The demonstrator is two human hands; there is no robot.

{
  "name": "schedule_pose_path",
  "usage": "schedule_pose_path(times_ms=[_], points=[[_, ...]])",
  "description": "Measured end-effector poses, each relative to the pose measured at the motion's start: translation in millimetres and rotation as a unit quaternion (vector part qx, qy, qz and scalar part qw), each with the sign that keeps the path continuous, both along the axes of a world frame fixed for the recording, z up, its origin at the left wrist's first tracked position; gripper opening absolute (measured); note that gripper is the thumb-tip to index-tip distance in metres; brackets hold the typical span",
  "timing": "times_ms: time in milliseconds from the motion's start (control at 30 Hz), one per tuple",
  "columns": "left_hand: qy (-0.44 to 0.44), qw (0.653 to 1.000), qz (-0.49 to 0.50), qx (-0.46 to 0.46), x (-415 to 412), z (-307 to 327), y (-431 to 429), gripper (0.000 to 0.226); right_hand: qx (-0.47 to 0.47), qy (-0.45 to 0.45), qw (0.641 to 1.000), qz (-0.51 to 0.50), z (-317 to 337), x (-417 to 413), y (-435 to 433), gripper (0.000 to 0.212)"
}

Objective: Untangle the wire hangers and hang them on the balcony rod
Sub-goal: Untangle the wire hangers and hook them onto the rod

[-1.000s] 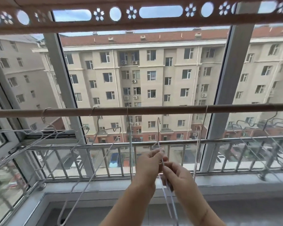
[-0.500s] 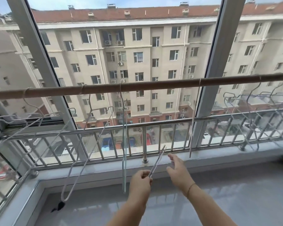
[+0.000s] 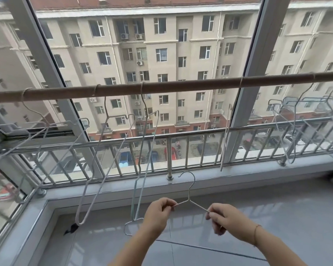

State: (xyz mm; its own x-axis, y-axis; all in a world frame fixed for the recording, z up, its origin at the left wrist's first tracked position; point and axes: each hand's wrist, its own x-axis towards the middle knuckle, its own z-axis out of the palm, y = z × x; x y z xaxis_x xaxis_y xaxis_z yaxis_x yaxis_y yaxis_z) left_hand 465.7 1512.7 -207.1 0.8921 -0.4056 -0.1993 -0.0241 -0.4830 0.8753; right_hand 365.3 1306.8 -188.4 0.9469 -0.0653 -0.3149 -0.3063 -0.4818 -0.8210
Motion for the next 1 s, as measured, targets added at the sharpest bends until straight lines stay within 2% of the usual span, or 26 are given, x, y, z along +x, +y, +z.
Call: schedule_pose_path(times_ms=[67,200,300,367,467,567,733,833,1000], points=[[-0.018,0.999,0.032,0.016,-3.3,-3.3,-6.8,0.029,0.086,0.016,0.996,-0.029,1.9,-11.5,1.3,0.019],[-0.088,0.986,0.145,0.001,-23.6,4.6,-25.4,0.014,0.163,-0.014,0.983,-0.085,4.9,-22.5,22.5,0.02],[0.007,0.988,0.119,-0.093,-47.5,27.6,-46.5,0.005,0.206,-0.07,0.967,-0.132,12.2,-22.4,41.0,0.02],[0.051,0.981,0.09,-0.163,-59.0,44.4,-56.9,0.016,0.222,-0.119,0.955,-0.155,21.2,-19.3,51.4,0.018],[0.042,0.97,0.083,-0.224,-67.0,74.5,-64.5,0.02,0.229,-0.179,0.938,-0.188,41.1,-15.3,64.9,0.031],[0.028,0.952,0.094,-0.29,-67.9,104.7,-66.2,0.021,0.269,-0.235,0.912,-0.199,63.8,-14.0,74.5,0.031],[-0.036,0.946,0.063,-0.316,-65.0,150.1,-65.0,0.015,0.302,-0.305,0.883,-0.191,108.2,-7.7,79.7,0.025],[-0.073,0.944,0.056,-0.317,-52.7,172.1,-68.3,0.023,0.315,-0.323,0.874,-0.182,129.5,5.3,75.7,0.022],[-0.065,0.946,0.062,-0.311,-33.2,196.5,-79.3,0.025,0.288,-0.348,0.873,-0.183,149.0,30.9,65.2,0.025]])
